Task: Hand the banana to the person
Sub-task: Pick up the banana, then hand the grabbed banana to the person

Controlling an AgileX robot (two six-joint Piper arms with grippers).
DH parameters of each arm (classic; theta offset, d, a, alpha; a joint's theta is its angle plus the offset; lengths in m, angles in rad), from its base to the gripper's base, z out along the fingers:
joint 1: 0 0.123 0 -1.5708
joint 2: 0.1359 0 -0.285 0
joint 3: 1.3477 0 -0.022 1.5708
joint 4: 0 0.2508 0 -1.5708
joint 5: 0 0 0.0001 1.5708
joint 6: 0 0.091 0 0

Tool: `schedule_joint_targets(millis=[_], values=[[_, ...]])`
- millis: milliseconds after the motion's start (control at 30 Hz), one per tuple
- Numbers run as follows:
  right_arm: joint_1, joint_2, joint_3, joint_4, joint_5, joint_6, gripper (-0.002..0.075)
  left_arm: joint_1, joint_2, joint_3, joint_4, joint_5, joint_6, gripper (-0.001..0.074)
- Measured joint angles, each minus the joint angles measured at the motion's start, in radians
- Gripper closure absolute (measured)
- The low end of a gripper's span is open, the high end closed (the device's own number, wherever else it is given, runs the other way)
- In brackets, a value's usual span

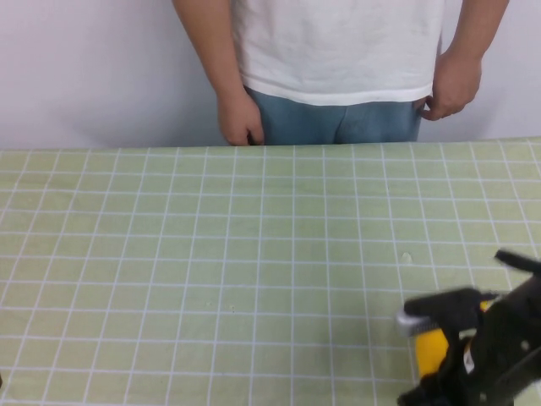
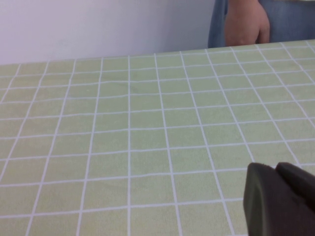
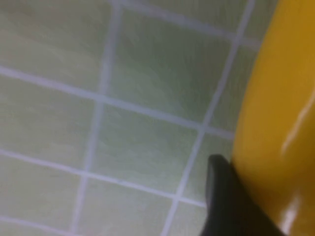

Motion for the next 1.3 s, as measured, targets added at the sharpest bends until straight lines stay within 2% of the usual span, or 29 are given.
schedule_joint_targets(millis=[133, 300, 567, 833, 1000, 1167, 1233, 1300], values=[[0.000, -0.110, -0.109, -0.048, 0.064, 0.000, 0.0697, 0.000, 0.000, 0.000, 0.000, 0.000, 0.000, 0.0732], [0.000, -0.186, -0.297, -0.028, 0.121, -0.002, 0.0697, 0.000, 0.000, 0.000, 0.000, 0.000, 0.000, 0.0732], [0.000, -0.119, -0.581, 0.229, 0.136, -0.158, 0.0697, 0.000, 0.000, 0.000, 0.000, 0.000, 0.000, 0.0732], [0.000, 0.035, -0.715, 0.397, 0.145, -0.218, 0.0678, 0.000, 0.000, 0.000, 0.000, 0.000, 0.000, 0.0732], [0.000, 0.119, -0.763, 0.533, 0.185, -0.286, 0.0576, 0.000, 0.000, 0.000, 0.000, 0.000, 0.000, 0.0732], [0.000, 0.163, -0.779, 0.562, 0.196, -0.297, 0.0461, 0.000, 0.000, 0.000, 0.000, 0.000, 0.000, 0.0732], [0.000, 0.163, -0.779, 0.557, 0.196, -0.297, 0.0399, 0.000, 0.000, 0.000, 0.000, 0.000, 0.000, 0.0732], [0.000, 0.163, -0.779, 0.555, 0.196, -0.297, 0.0303, 0.000, 0.000, 0.000, 0.000, 0.000, 0.000, 0.0732]])
